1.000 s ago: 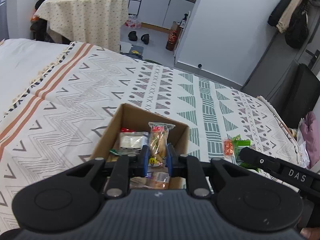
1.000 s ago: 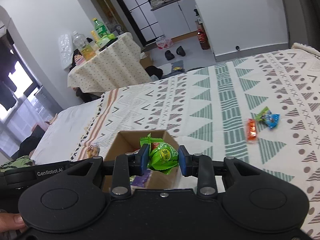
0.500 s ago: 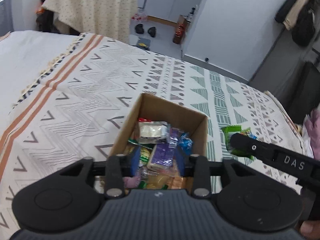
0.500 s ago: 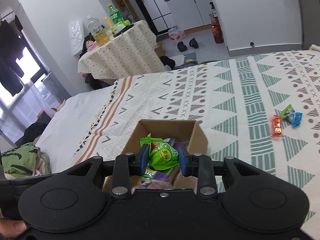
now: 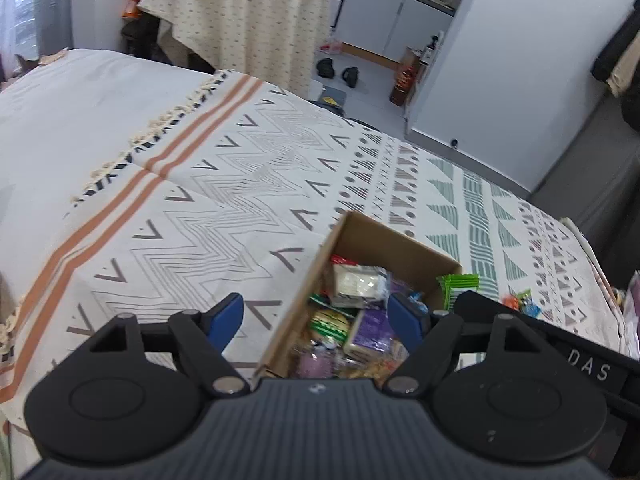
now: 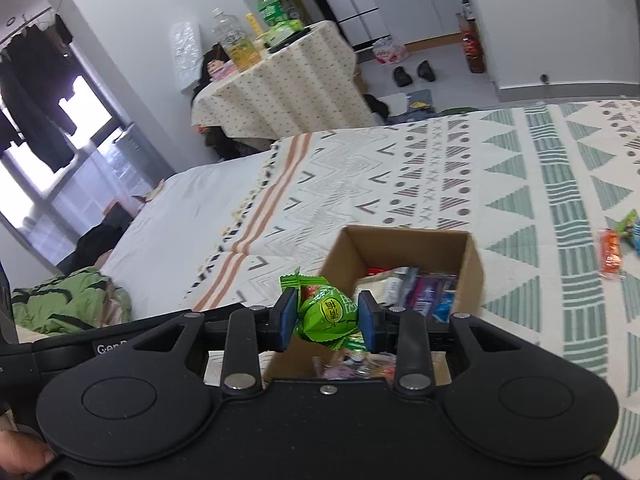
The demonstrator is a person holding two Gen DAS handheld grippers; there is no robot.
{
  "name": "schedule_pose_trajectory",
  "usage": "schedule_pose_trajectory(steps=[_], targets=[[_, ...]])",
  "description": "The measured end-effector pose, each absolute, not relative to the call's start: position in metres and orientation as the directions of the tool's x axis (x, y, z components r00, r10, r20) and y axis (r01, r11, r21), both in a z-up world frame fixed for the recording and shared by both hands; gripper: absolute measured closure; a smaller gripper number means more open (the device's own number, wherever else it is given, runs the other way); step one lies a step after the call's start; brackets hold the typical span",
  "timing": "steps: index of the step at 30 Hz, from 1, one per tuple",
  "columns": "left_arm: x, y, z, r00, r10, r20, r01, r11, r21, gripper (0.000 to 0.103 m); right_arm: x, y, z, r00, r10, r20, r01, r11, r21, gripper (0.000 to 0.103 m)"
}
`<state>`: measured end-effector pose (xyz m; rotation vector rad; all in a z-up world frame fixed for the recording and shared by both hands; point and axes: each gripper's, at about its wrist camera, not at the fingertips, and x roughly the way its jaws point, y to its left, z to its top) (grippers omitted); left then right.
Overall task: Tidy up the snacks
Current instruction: 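Carry the yellow candy bar and green packet into the box and open both tools, then withdraw both tools from the box toward the last snacks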
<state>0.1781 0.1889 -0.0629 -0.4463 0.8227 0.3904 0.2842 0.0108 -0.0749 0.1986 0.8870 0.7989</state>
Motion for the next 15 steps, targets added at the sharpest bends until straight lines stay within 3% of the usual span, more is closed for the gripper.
schedule_pose_trajectory(steps=[4, 7, 11, 15], targets=[[0.175, 0.199, -0.06, 0.62, 0.177, -0.765, -0.52, 0.823, -0.23, 0.015, 0.288, 0.015, -0.073, 0.366, 0.687, -0.628, -0.551, 0.704, 0.449, 0.047], [0.173, 0.202, -0.059, 0.624, 0.187, -0.759, -0.532, 0.813, -0.237, 0.001, 0.292, 0.007, -0.072, 0.373, 0.681, -0.631, -0.541, 0.711, 0.448, 0.036], [0.174, 0.2, -0.059, 0.62, 0.18, -0.764, -0.532, 0.812, -0.241, 0.0, 0.295, -0.009, -0.071, 0.4, 0.659, -0.637, -0.529, 0.733, 0.426, 0.02], [0.179, 0.191, -0.062, 0.619, 0.175, -0.766, -0.521, 0.821, -0.233, 0.0, 0.299, -0.027, -0.071, 0.424, 0.632, -0.649, -0.526, 0.755, 0.392, 0.01]])
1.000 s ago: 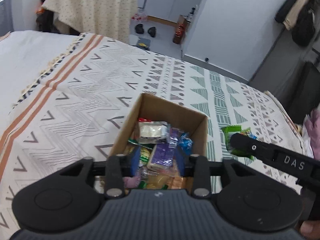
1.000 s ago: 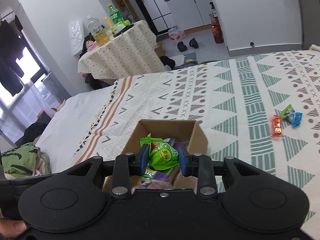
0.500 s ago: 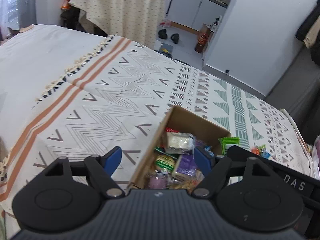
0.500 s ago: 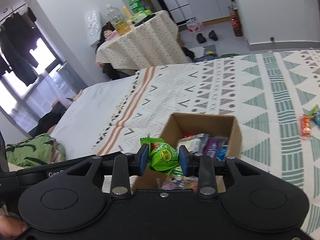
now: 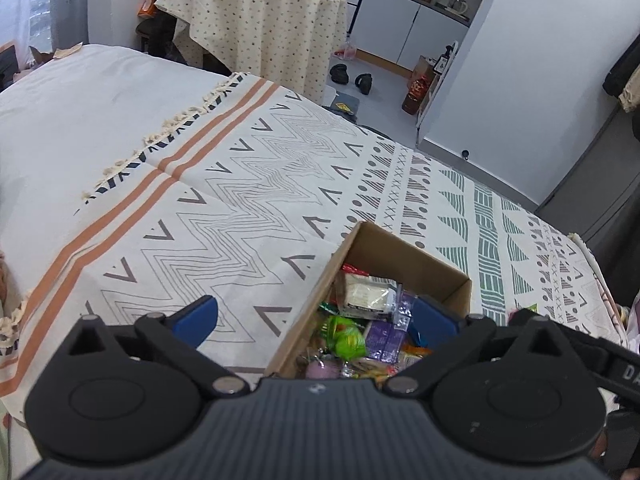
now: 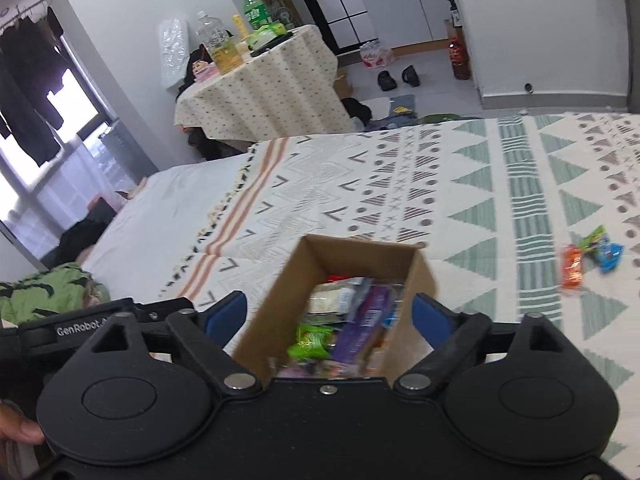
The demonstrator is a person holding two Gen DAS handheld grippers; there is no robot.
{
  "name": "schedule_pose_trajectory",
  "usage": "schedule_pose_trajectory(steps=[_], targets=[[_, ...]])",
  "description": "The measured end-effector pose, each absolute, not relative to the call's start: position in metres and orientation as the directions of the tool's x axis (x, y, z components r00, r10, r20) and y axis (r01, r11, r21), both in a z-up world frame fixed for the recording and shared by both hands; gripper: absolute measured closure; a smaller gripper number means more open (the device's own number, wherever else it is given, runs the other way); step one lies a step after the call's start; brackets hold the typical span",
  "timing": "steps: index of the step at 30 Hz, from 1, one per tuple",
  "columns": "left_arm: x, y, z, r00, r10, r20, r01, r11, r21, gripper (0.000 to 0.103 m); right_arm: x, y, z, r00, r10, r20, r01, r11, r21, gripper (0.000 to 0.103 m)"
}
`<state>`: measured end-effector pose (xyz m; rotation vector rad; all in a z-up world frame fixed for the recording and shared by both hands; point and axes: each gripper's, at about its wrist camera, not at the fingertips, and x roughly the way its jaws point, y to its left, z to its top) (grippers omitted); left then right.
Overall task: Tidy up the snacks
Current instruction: 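Withdraw both tools from the box toward the last snacks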
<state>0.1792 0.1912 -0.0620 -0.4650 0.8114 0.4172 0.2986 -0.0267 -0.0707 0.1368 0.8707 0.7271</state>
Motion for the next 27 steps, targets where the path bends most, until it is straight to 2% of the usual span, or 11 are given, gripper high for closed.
schedule_pose_trajectory(steps=[4, 11, 27], targets=[[0.185, 0.178, -0.065, 0.617, 0.153, -0.772, -0.496, 0.837, -0.23, 0.0, 0.303, -0.044, -0.071, 0.446, 0.609, -0.656, -0.521, 0.772, 0.363, 0.005], [0.203, 0.149, -0.064, 0.628, 0.128, -0.768, -0.446, 0.868, -0.22, 0.0, 0.313, -0.073, -0.078, 0.462, 0.576, -0.674, -0.506, 0.796, 0.334, 0.005], [0.264, 0.077, -0.075, 0.599, 0.03, -0.8, -0.337, 0.916, -0.217, 0.0, 0.351, -0.156, -0.103, 0.524, 0.517, -0.677, -0.371, 0.854, 0.365, 0.005]])
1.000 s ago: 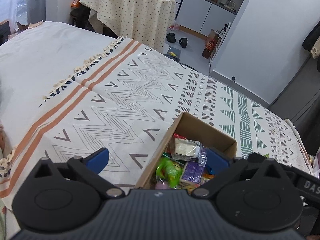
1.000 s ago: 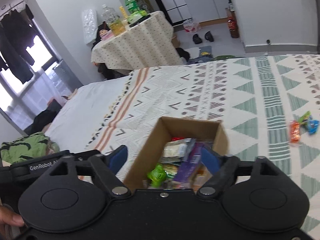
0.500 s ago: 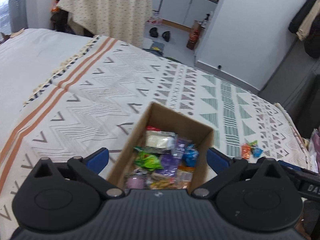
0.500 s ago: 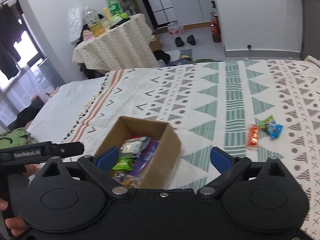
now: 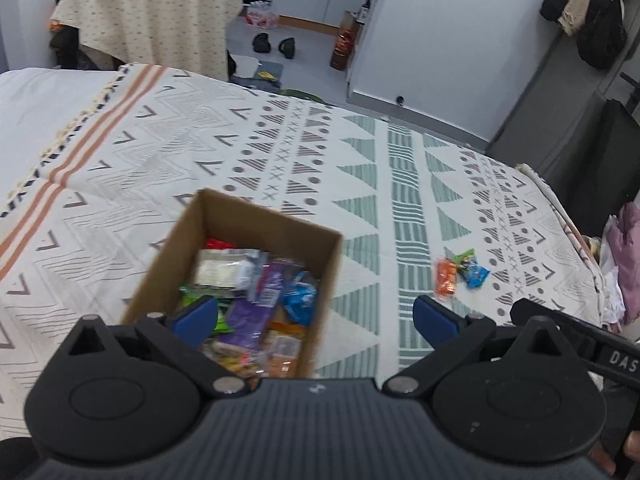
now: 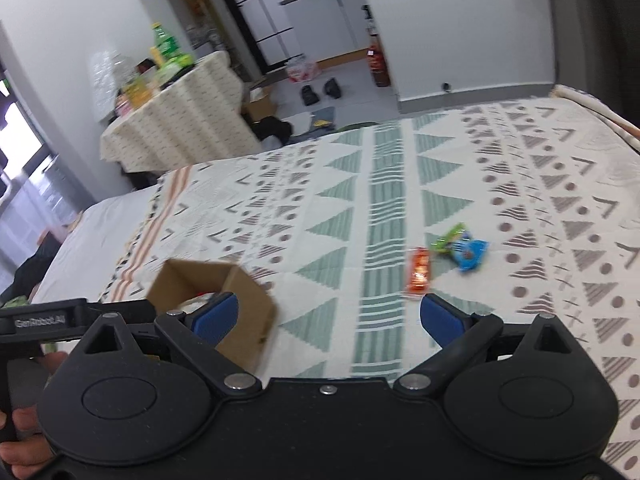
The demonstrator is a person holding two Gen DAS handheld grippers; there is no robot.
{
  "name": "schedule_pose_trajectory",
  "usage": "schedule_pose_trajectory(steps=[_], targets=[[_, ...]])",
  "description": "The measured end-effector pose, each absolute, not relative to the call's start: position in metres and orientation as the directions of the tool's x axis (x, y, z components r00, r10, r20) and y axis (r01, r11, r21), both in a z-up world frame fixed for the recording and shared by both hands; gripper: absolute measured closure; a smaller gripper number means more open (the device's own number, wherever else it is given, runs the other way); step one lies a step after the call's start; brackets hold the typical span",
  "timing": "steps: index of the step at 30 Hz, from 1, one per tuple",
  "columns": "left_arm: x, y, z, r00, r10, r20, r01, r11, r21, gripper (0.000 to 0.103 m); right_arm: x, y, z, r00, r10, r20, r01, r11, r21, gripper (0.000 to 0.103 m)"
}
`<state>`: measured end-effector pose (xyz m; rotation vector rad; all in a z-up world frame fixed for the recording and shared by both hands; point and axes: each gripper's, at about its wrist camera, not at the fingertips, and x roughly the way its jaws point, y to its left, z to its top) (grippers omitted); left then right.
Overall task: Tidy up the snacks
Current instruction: 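Withdraw both tools from the box toward the last snacks, then grasp the orange candy with the left tool while the right tool grasps the blue-green candy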
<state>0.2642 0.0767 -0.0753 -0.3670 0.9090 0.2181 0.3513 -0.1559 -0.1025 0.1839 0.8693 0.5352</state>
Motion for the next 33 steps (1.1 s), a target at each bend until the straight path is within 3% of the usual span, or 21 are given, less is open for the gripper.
schedule_pose_trajectory(steps=[19, 33], targets=[[0.349, 0.001, -0.104, 0.612, -0.052, -0.789, -0.202, 0.954, -0.22, 0.003, 0.401, -0.229, -0.142, 0.585, 0.416, -0.696, -0.172, 0.903, 0.394, 0.013], [0.41, -0.034, -0.159, 0.591, -0.108, -0.799, -0.177, 0.949, -0.259, 0.019, 0.432, -0.236, -0.174, 0.597, 0.374, -0.71, -0.116, 0.915, 0.385, 0.025]])
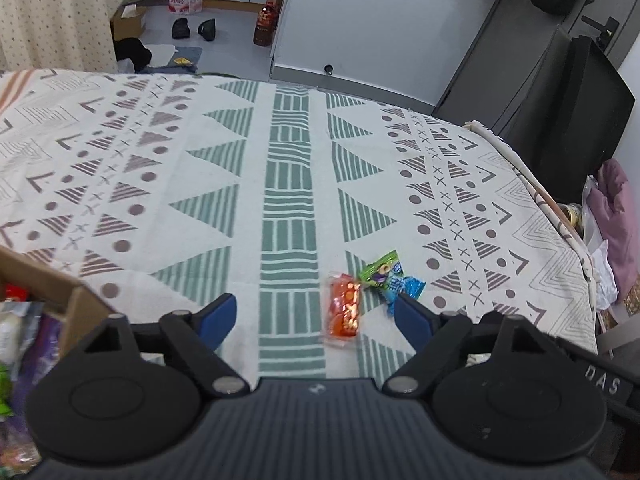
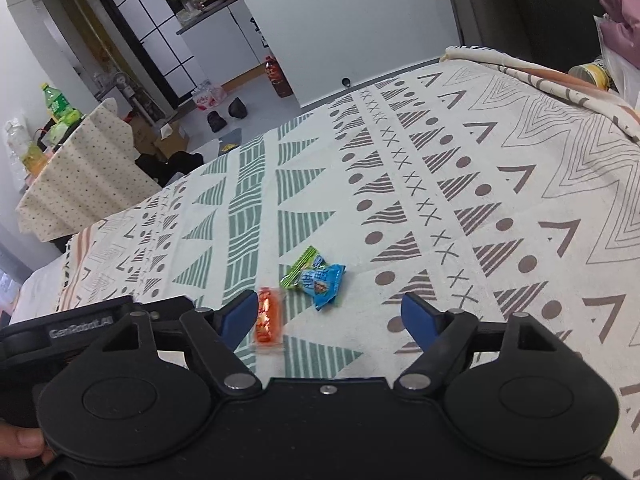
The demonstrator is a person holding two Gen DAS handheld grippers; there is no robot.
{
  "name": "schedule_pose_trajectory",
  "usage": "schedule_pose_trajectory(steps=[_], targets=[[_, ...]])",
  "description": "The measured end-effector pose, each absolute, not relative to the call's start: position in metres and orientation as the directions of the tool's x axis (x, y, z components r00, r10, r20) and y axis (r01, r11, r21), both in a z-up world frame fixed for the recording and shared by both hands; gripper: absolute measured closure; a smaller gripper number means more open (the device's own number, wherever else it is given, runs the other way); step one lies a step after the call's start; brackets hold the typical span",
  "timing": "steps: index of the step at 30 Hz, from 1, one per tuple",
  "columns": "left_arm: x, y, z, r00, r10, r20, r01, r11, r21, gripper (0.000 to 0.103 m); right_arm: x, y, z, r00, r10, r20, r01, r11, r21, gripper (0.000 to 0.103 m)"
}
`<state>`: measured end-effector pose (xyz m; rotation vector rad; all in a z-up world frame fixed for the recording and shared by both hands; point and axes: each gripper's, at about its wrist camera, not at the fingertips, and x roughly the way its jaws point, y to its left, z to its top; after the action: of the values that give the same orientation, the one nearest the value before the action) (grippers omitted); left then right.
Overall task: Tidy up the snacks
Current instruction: 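Grasp the orange candy with the left tool while the right tool grasps the blue-green candy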
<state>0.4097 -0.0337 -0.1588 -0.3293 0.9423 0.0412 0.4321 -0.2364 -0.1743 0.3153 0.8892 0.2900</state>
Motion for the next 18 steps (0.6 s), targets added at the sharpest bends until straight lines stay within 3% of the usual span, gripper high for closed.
schedule_pose_trajectory(steps=[6, 11, 18], targets=[[0.424, -0.044, -0.185, 0.571, -0.127, -0.811, -0.184, 0.943, -0.277, 0.031, 0.445, -0.234, -0.182, 0.586, 0.384, -0.713, -0.133, 0.914, 0.383, 0.028], [0.434, -0.046, -0.206, 0.556, -0.132, -0.821, -0.197, 0.938, -0.284, 0.035, 0.455, -0.23, -0.194, 0.58, 0.403, -0.708, -0.151, 0.907, 0.393, 0.034], [0.452, -0.056, -0.234, 0.502, -0.166, -0.849, -0.195, 0.934, -0.298, 0.06, 0.463, -0.229, -0.203, 0.565, 0.417, -0.712, -0.125, 0.896, 0.426, 0.047]])
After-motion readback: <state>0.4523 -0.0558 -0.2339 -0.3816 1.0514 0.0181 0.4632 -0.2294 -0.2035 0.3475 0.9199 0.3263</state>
